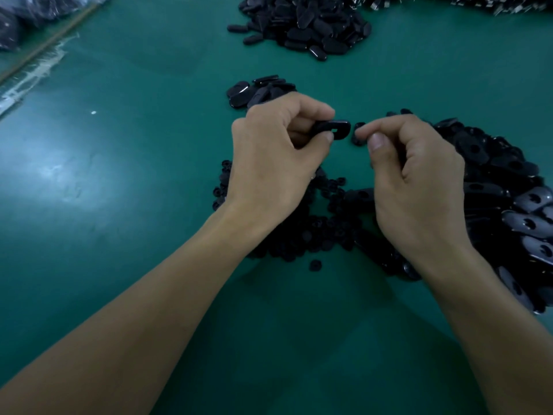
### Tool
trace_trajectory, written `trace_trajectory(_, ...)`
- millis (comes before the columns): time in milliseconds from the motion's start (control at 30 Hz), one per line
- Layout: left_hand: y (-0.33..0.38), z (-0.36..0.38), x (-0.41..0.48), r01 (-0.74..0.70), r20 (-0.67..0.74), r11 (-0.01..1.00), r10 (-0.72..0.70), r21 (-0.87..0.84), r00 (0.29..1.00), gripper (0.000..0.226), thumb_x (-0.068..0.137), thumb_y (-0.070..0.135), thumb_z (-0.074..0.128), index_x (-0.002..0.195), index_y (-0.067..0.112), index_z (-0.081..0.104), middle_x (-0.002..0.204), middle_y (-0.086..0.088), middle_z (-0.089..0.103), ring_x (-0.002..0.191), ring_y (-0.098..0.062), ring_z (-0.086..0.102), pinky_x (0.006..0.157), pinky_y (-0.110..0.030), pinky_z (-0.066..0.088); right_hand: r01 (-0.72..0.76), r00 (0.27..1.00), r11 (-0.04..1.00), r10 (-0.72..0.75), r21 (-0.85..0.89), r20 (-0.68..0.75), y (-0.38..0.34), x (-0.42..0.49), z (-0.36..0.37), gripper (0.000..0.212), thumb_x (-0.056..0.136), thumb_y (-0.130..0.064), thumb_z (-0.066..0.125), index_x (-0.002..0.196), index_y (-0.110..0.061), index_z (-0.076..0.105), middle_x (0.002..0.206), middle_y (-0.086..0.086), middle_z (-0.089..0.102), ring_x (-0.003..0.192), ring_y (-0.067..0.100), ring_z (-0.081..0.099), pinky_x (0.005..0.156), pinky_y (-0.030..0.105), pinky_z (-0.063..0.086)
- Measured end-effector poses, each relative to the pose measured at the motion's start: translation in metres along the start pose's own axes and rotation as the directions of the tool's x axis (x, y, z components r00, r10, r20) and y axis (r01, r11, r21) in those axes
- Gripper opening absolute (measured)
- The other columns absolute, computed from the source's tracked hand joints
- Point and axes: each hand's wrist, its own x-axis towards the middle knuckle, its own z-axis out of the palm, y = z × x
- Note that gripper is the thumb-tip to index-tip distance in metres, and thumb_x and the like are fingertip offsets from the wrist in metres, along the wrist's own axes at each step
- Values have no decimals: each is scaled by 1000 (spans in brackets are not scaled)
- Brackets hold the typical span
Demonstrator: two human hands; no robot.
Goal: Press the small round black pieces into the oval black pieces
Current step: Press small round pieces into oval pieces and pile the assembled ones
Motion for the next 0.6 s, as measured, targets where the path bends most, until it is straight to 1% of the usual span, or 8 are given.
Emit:
trace_trajectory(100,0,-1,0,8,10,1000,-8,-12,1000,19,83,6,79,95,20,76,78,15,72,72,1,70,73,-17,57,-6,1000,1000,6,19,-7,0,0,0,15,103,-19,52,102,-31,59,90,-17,60,83,-2,55,74,13,39)
trace_trajectory(167,0,-1,1,14,15,1000,-14,-28,1000,19,83,6,79,96,20,77,78,14,73,71,-1,71,72,-20,58,-5,1000,1000,6,18,-13,-1,0,0,14,103,-18,51,102,-30,58,89,-21,57,84,-4,54,74,9,37)
trace_trajectory(233,-1,0,1,16,16,999,-15,-31,1000,19,83,6,78,96,20,78,79,13,74,70,-2,72,72,-20,59,-13,1000,1000,13,15,2,0,0,0,14,104,-18,49,102,-30,56,89,-21,55,83,-5,51,72,8,34)
trace_trajectory(333,-1,0,0,5,19,1000,-5,-6,1000,19,83,7,79,96,21,78,80,14,73,73,1,70,73,-16,56,-50,997,999,50,-7,62,2,0,0,14,105,-19,47,105,-29,56,91,-17,54,82,-5,49,70,6,34)
trace_trajectory(433,-1,0,0,4,22,1000,-4,3,1000,18,83,8,79,96,21,78,80,14,73,74,1,70,74,-15,56,-65,991,995,73,-73,110,3,0,0,23,106,-18,44,113,-25,65,102,-6,59,89,4,51,73,3,33)
trace_trajectory(467,-1,0,0,5,24,1000,-5,2,1000,18,83,8,79,96,21,78,80,15,73,73,1,70,73,-16,56,-66,990,994,76,-89,114,3,0,0,24,106,-18,44,112,-25,66,103,-4,60,92,6,52,74,2,33)
trace_trajectory(533,-1,-1,0,4,23,1000,-4,-3,1000,18,83,8,79,95,22,77,79,16,72,73,2,70,72,-15,56,-80,989,994,89,-79,114,4,1,0,22,106,-17,44,105,-26,64,100,-3,60,92,8,54,72,2,34)
trace_trajectory(600,-1,0,0,1,26,1000,-1,-2,1000,18,83,8,79,95,22,77,78,16,72,73,2,70,72,-14,56,-84,991,995,88,-50,103,4,2,-1,19,105,-17,46,102,-28,61,95,-7,61,88,4,55,71,2,34)
